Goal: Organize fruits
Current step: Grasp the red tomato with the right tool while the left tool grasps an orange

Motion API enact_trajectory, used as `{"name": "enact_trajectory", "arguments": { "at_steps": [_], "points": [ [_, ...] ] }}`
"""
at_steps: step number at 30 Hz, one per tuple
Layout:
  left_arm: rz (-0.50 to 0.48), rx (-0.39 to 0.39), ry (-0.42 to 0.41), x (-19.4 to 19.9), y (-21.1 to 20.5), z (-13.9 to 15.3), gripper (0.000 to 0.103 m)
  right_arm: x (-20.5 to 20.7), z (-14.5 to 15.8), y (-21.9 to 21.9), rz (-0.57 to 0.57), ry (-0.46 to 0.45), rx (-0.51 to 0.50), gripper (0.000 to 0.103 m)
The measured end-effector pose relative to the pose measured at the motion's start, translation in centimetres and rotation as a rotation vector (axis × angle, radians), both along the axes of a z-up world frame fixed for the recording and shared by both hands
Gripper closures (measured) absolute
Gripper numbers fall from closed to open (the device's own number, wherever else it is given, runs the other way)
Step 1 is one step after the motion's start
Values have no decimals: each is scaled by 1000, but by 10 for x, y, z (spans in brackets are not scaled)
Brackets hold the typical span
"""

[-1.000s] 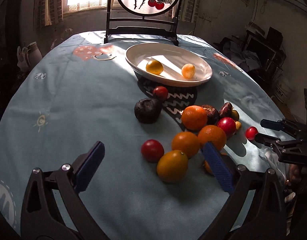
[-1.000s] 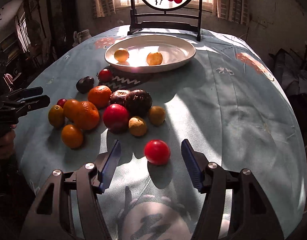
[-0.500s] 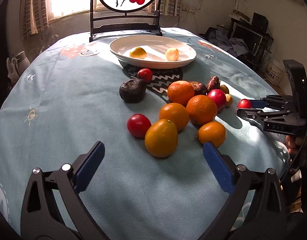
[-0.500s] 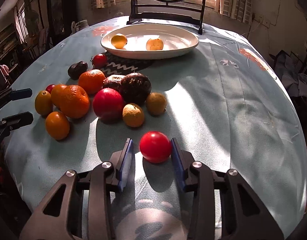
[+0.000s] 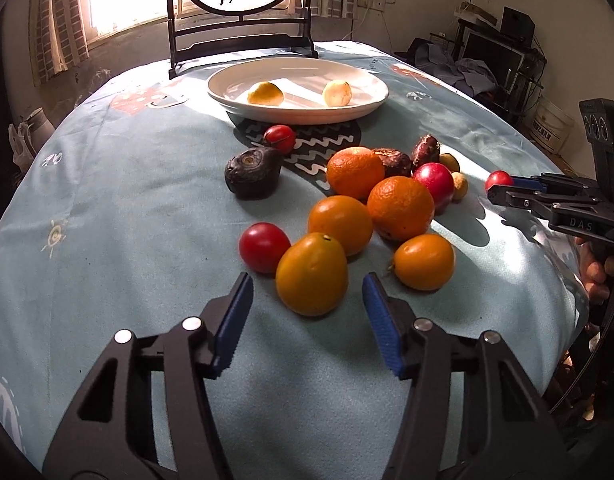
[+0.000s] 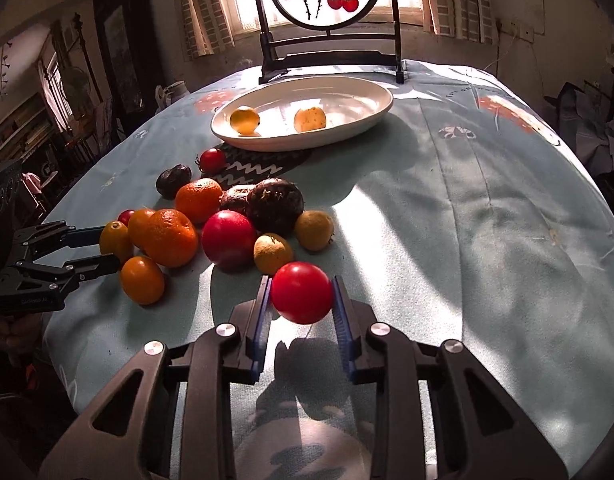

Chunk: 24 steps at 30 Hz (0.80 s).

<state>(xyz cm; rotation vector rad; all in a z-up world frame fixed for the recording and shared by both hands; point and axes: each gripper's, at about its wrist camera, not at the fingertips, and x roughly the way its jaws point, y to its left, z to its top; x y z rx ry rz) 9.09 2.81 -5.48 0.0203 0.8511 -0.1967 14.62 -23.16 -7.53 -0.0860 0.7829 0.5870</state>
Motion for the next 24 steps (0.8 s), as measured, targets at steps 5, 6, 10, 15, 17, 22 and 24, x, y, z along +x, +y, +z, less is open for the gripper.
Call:
{"name": "enact_trajectory", "arguments": {
  "at_steps": [5,6,10,15,17,22,24],
  "points": [
    [5,19,63,10,-2,-7,51,-2,1,0,13,-9,9,73],
    [9,23,65,11,-3,-7,52,-2,1,-1,14,-10,11,73],
    [14,44,68,17,-6,-6,52,-3,2,-1,19,-17,14,73],
    [19,64,68,19,-8,-7,57,-5,3,-2,19,-22,19,73],
    [19,48,69,19,-5,-6,60,-5,3,-2,20,-22,19,73],
    [14,13,65,16,-2,-6,65,-5,3,-2,18,-21,15,73],
    [15,-4,65,14,0,-6,65,-5,3,-2,16,-19,12,73]
  ]
}}
